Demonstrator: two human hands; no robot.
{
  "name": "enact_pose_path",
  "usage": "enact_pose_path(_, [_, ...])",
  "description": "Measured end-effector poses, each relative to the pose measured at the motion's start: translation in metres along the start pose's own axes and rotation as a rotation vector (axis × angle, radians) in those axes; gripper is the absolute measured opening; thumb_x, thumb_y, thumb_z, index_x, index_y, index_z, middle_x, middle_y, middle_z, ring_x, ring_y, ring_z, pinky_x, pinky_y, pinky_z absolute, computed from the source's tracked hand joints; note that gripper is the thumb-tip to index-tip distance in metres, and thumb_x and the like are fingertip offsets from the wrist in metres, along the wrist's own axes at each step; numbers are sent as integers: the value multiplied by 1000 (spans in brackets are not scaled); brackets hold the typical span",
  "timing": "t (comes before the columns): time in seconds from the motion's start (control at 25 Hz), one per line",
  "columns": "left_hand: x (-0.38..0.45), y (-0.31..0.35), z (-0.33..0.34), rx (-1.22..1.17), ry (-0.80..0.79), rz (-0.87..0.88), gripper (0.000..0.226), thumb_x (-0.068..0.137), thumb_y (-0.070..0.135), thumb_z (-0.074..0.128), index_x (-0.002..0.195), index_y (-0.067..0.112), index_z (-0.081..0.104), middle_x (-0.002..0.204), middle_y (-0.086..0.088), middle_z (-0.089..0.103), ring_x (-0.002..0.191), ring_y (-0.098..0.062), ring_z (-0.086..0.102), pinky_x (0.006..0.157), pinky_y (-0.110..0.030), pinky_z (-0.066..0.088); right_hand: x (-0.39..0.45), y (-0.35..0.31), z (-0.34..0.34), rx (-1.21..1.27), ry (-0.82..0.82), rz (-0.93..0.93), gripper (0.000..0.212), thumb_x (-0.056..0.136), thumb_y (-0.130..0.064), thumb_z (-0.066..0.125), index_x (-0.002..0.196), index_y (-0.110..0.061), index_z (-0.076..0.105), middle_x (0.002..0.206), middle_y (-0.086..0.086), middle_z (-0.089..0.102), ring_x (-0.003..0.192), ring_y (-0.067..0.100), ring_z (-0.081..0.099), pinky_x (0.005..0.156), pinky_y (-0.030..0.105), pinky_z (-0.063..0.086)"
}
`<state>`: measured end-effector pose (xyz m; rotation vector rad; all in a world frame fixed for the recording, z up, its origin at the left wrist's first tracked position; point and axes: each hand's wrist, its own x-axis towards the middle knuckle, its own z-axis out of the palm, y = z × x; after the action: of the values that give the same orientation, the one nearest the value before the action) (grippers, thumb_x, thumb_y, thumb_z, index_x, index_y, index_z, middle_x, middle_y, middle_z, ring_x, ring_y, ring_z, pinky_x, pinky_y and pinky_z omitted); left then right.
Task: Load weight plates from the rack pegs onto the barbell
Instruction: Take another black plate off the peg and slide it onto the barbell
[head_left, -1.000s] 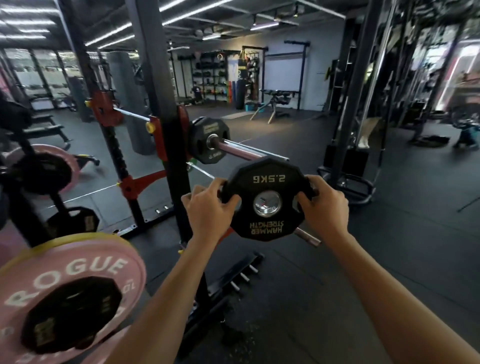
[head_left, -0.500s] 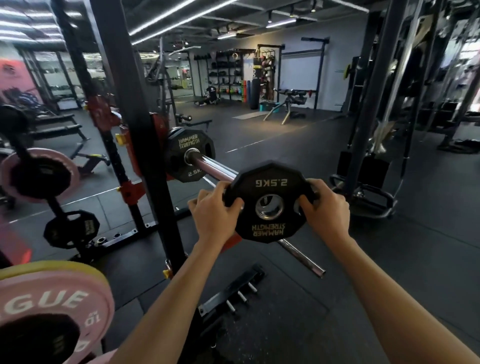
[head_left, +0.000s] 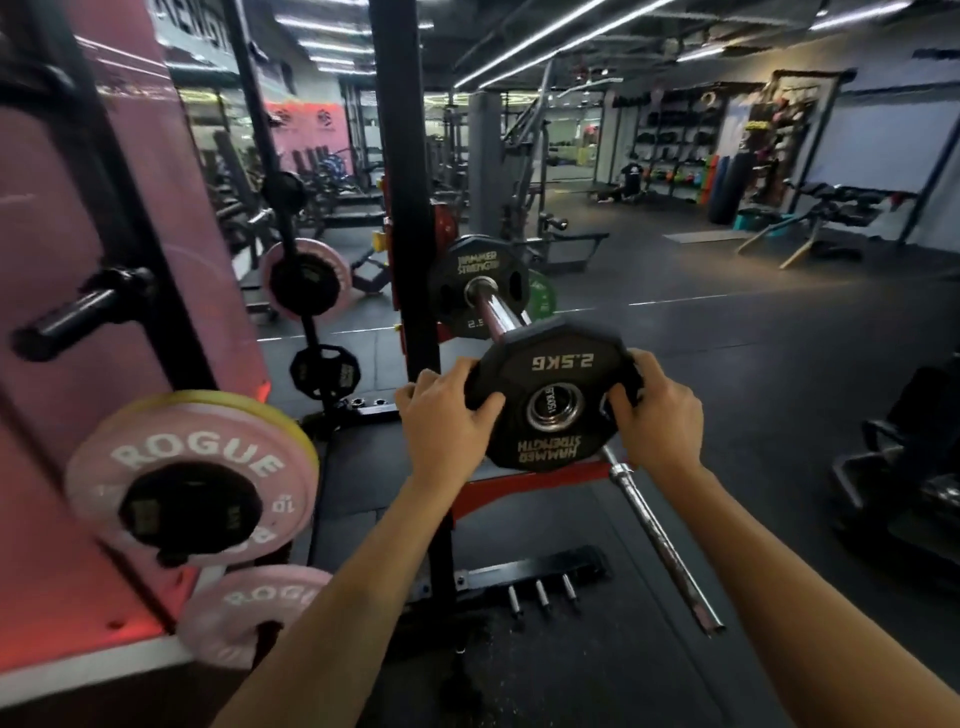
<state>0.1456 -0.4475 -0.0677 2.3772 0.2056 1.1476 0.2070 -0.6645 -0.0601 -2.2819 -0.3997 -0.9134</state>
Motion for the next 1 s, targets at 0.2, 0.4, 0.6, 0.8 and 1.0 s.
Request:
enact_pose_path(0.2, [6, 10, -3, 76, -20, -114, 33, 86, 40, 64, 116, 25, 60, 95, 6, 69, 97, -23, 58, 88, -41, 33, 20, 4, 11, 79, -128, -2, 36, 92, -25, 57, 127, -22, 52, 89, 11, 70, 79, 36, 66, 65, 39, 52])
enact_pose_path(0.4, [-4, 12, -6, -8, 28, -126, 48, 83, 55, 60, 119, 23, 54, 106, 8, 61, 107, -17, 52, 97, -44, 37, 21, 21, 3, 107, -192, -1, 60, 87, -48, 61, 138, -22, 42, 123, 2, 62, 106, 23, 61, 77, 34, 47])
enact_pose_path(0.6, [4, 17, -3, 46, 107, -103, 72, 73, 76, 58, 119, 21, 53, 112, 3, 60, 109, -20, 53, 92, -51, 46, 30, 15, 1, 131, -178, -73, 84, 79, -65, 62, 144, -20, 33, 139, 7, 46, 129, 25, 40, 91, 44, 47])
enact_pose_path(0.8, [19, 4, 8, 125, 154, -75, 72, 71, 79, 59, 116, 23, 56, 109, 1, 61, 106, -23, 54, 83, -52, 48, 56, 15, 15, 89, -227, -83, 99, 72, -68, 66, 147, -18, 25, 143, 12, 37, 132, 30, 33, 90, 51, 47])
enact_pose_path(1.0, [51, -11, 34, 142, 189, -87, 67, 72, 68, 70, 118, 20, 58, 110, -1, 61, 106, -26, 55, 83, -53, 48, 87, 16, 50, 51, -238, -57, 98, 73, -68, 66, 146, -17, 25, 144, 11, 36, 132, 29, 33, 90, 49, 49])
